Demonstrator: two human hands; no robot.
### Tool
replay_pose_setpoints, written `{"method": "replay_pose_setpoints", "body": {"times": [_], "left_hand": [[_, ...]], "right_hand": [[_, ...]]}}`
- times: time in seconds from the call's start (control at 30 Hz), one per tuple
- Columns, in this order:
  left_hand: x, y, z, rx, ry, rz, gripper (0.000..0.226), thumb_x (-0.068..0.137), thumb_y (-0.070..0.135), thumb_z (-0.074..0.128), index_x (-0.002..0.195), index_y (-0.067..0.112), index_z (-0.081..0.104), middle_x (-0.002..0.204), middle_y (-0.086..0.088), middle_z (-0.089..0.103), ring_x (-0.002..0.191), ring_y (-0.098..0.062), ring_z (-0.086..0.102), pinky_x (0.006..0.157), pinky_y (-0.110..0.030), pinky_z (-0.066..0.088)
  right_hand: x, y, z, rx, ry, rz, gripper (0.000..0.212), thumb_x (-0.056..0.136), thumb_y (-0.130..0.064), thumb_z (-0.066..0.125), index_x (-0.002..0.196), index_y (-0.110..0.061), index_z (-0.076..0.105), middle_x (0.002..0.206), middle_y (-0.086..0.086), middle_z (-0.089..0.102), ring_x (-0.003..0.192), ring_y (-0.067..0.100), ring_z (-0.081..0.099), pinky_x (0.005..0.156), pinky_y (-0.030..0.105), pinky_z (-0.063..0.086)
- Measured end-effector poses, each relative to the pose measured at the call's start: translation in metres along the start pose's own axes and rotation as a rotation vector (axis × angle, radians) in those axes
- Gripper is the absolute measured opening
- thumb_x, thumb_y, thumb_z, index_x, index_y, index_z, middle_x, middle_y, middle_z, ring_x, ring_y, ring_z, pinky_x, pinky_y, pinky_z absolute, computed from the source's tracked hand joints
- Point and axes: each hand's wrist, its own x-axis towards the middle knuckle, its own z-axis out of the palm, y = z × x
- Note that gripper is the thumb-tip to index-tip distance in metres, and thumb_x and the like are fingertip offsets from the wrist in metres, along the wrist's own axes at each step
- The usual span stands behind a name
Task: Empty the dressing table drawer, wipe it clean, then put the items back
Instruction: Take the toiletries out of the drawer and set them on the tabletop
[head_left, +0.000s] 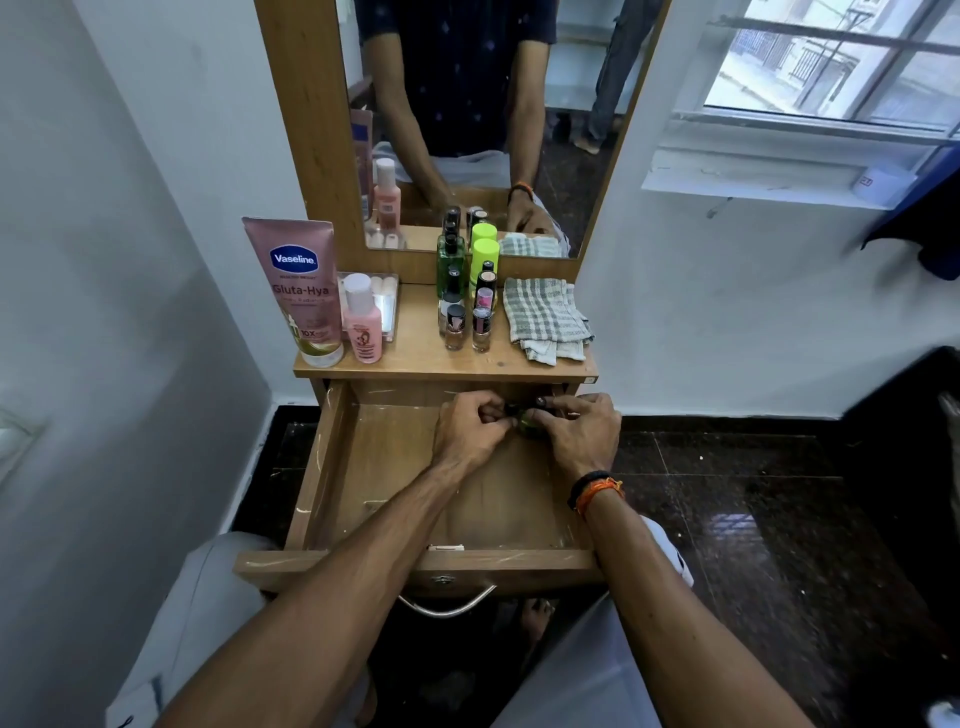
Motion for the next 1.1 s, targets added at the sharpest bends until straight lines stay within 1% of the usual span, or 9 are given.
{"method": "replay_pose_setpoints", "body": {"times": [0.1,0.2,0.37,0.5,0.6,0.73,0.8,0.93,1.1], "left_hand": [[-0.006,0.001,-0.008,-0.020,0.003,0.047,0.014,0.079,0.023,0.082,0.092,0.023,0.077,0.078,0.014,0.072,0.070,0.008,0.063,0.062,-0.005,0.044],[-0.010,0.002,-0.018,-0.032,0.038,0.079,0.013,0.079,0.023,0.082,0.091,0.025,0.076,0.076,0.016,0.070,0.069,0.012,0.060,0.062,-0.002,0.044],[-0.012,0.007,-0.036,-0.065,0.067,0.114,0.018,0.083,0.020,0.078,0.100,0.022,0.073,0.084,0.012,0.070,0.076,0.002,0.062,0.069,-0.014,0.049],[-0.010,0.011,-0.049,-0.141,0.129,0.126,0.016,0.084,0.016,0.076,0.096,0.024,0.071,0.081,0.013,0.068,0.076,0.000,0.062,0.070,-0.018,0.052],[-0.006,0.013,-0.059,-0.154,0.172,0.130,0.015,0.085,0.013,0.076,0.098,0.019,0.072,0.084,0.010,0.069,0.080,-0.006,0.064,0.073,-0.022,0.054],[0.003,0.016,-0.071,-0.144,0.251,0.167,0.017,0.083,0.011,0.077,0.099,0.013,0.072,0.084,0.009,0.069,0.076,-0.002,0.063,0.068,-0.014,0.051],[0.007,0.018,-0.074,-0.135,0.271,0.180,0.018,0.083,0.012,0.077,0.101,0.014,0.072,0.085,0.012,0.069,0.076,0.003,0.062,0.066,-0.007,0.048],[0.013,0.021,-0.078,-0.162,0.297,0.163,0.021,0.084,0.009,0.076,0.099,0.021,0.070,0.083,0.012,0.068,0.075,0.005,0.061,0.064,-0.003,0.045],[0.015,0.020,-0.078,-0.148,0.316,0.153,0.019,0.084,0.006,0.074,0.096,0.020,0.069,0.082,0.007,0.068,0.077,-0.004,0.062,0.063,-0.007,0.048]], "right_hand": [[-0.008,-0.004,-0.003,-0.011,-0.048,-0.044,0.038,0.071,-0.040,0.088,0.102,-0.020,0.079,0.112,0.005,0.063,0.112,0.025,0.055,0.094,0.040,0.053],[-0.017,-0.010,-0.006,0.023,-0.045,-0.107,0.036,0.074,-0.036,0.087,0.105,-0.018,0.079,0.108,0.005,0.073,0.104,0.017,0.062,0.088,0.029,0.054],[-0.030,-0.024,-0.009,0.061,-0.028,-0.178,0.033,0.078,-0.031,0.085,0.106,-0.017,0.078,0.099,-0.001,0.075,0.091,0.009,0.066,0.086,0.028,0.058],[-0.030,-0.041,-0.011,0.099,-0.007,-0.224,0.025,0.076,-0.030,0.087,0.096,-0.018,0.079,0.081,-0.009,0.073,0.077,0.002,0.068,0.074,0.016,0.057],[-0.027,-0.057,-0.011,0.136,0.002,-0.293,0.021,0.076,-0.027,0.087,0.092,-0.016,0.079,0.078,-0.007,0.073,0.071,0.001,0.068,0.070,0.011,0.056],[-0.020,-0.083,-0.007,0.155,0.021,-0.404,0.021,0.078,-0.026,0.086,0.093,-0.014,0.079,0.078,-0.008,0.072,0.069,-0.005,0.064,0.066,0.003,0.050],[-0.015,-0.094,-0.004,0.149,0.044,-0.428,0.022,0.078,-0.028,0.085,0.094,-0.015,0.079,0.078,-0.008,0.072,0.070,-0.003,0.065,0.066,0.004,0.050],[-0.007,-0.109,0.003,0.114,0.072,-0.479,0.021,0.080,-0.028,0.084,0.094,-0.014,0.079,0.079,-0.006,0.073,0.069,0.001,0.064,0.065,0.001,0.047],[-0.003,-0.112,0.009,0.054,0.065,-0.500,0.020,0.082,-0.026,0.081,0.096,-0.012,0.079,0.084,0.000,0.076,0.075,0.009,0.068,0.073,0.017,0.055]]}}
